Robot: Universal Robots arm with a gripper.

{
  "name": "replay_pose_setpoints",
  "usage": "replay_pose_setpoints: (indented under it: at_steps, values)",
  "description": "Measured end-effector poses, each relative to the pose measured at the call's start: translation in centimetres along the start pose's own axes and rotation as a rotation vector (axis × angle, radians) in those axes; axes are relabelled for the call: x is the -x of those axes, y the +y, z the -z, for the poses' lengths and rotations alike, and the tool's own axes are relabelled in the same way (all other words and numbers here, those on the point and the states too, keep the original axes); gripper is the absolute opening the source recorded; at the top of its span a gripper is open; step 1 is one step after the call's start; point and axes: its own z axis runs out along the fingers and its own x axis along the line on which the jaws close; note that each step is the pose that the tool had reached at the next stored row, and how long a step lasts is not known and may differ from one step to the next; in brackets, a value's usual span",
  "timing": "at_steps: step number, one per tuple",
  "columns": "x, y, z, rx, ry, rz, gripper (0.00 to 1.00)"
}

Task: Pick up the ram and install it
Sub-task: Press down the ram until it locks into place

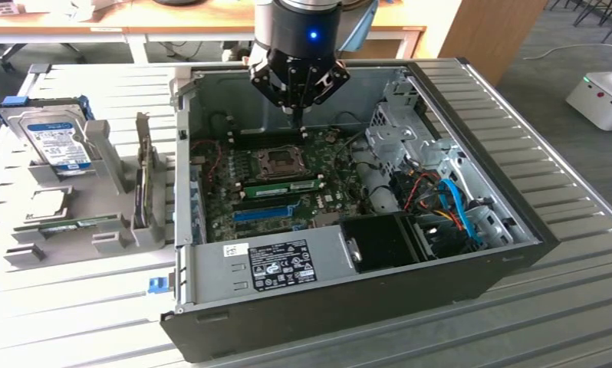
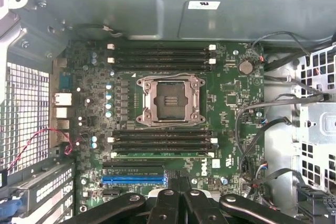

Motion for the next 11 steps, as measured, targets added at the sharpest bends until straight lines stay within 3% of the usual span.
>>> replay_pose_setpoints:
  at_steps: [11]
  values:
    - [-0.05,0.00,0.00,-0.0001,0.0010,0.018,0.11]
